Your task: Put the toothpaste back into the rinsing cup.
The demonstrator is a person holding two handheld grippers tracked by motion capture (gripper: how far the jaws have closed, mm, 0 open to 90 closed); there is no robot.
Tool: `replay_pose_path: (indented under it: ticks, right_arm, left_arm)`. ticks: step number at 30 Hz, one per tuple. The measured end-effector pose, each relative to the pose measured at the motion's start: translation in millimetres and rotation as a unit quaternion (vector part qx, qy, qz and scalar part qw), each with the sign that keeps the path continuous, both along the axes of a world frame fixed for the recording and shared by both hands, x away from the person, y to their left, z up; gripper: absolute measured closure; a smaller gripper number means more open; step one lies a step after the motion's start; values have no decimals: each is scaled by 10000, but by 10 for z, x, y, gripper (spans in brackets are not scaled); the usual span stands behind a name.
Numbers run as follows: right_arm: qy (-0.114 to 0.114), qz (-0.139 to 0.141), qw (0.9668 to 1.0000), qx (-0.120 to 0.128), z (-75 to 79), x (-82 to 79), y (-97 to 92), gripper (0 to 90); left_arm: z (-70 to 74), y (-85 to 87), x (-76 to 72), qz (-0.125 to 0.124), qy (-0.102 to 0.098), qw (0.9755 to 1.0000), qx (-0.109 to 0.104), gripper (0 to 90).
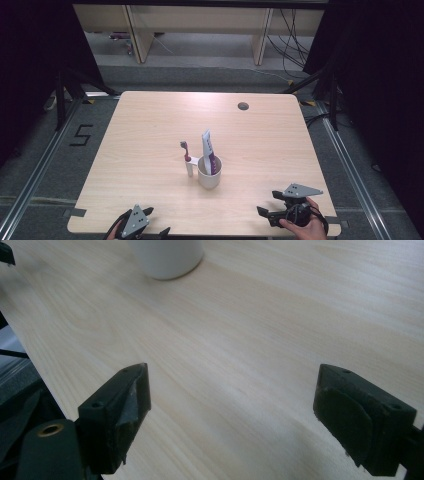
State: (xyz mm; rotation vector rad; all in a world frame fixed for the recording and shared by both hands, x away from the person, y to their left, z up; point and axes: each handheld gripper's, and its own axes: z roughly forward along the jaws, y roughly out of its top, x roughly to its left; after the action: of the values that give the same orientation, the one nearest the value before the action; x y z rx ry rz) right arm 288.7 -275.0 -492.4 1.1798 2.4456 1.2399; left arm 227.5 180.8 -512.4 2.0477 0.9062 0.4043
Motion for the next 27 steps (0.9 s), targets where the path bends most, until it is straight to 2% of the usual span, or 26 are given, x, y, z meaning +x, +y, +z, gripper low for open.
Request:
replay_pose_path:
  ticks: [1, 2, 3, 6, 7, 8, 9, 11, 12, 13, 14, 15, 16, 17, 19, 21, 22, 23, 27]
  right_arm:
    - [126, -106, 9999, 28, -4, -29, 3, 164]
    - [82, -66, 9999, -42, -10, -31, -8, 164]
    - [126, -151, 9998, -35, -14, -47, -9, 164]
    - [-60, -109, 9998, -121, -27, -58, -38, 164]
    - [32, -145, 9998, -96, -26, -74, -31, 164]
    - [-40, -80, 9998, -191, -29, -71, -47, 164]
    - [54, -192, 9996, -176, -29, -102, -33, 164]
    - [-2, -135, 9992, -370, -28, -112, -48, 164]
    - [-87, -97, 9989, -454, -36, -111, -53, 164]
    - [-116, -42, 9985, -530, -37, -114, -61, 164]
    - [-150, -42, 9983, -569, -41, -126, -62, 165]
    - [-46, -6, 9986, -521, -49, -132, -56, 165]
    - [-55, 52, 9985, -536, -52, -131, -64, 165]
    - [-126, -13, 9980, -622, -44, -147, -70, 165]
    - [-127, 45, 9982, -592, -51, -152, -72, 165]
    - [-39, -90, 9981, -612, -47, -188, -65, 165]
    - [-108, 55, 9979, -644, -54, -169, -80, 165]
    - [-169, 52, 9974, -697, -55, -172, -87, 166]
    - [-143, -12, 9977, -659, -45, -191, -90, 168]
  left_arm:
    - [0, 0, 0, -4, 8, 10000, 12, 178]
    - [0, 0, 1, -6, 7, 10000, 17, 178]
    - [0, 0, 1, -5, 6, 10000, 18, 179]
    - [0, 1, 0, -2, -3, 10000, 4, 178]
    - [-3, -2, 0, 7, 1, 10000, -17, 178]
    - [1, 6, 1, -28, 3, 10000, 46, 178]
    - [0, 6, 1, -25, 2, 10000, 42, 178]
    - [4, 11, 2, -46, 3, 10000, 83, 178]
    - [-2, 1, 0, -5, -2, 10000, 11, 178]
    - [5, 12, 3, -49, 11, 9999, 105, 178]
    - [2, 12, 4, -39, 5, 9999, 109, 178]
    - [7, 23, 8, -61, 4, 9998, 199, 178]
    - [6, 23, 8, -56, 8, 9998, 196, 178]
    - [7, 23, 9, -57, 7, 9998, 198, 178]
    - [5, 23, 8, -52, 11, 9998, 197, 178]
    - [-2, 25, 14, -39, -20, 9998, 214, 178]
    - [-4, 17, 9, -34, -4, 9999, 149, 178]
    - [-5, 15, 8, -34, 0, 9999, 135, 178]
    - [-6, 13, 8, -38, 5, 9999, 136, 178]
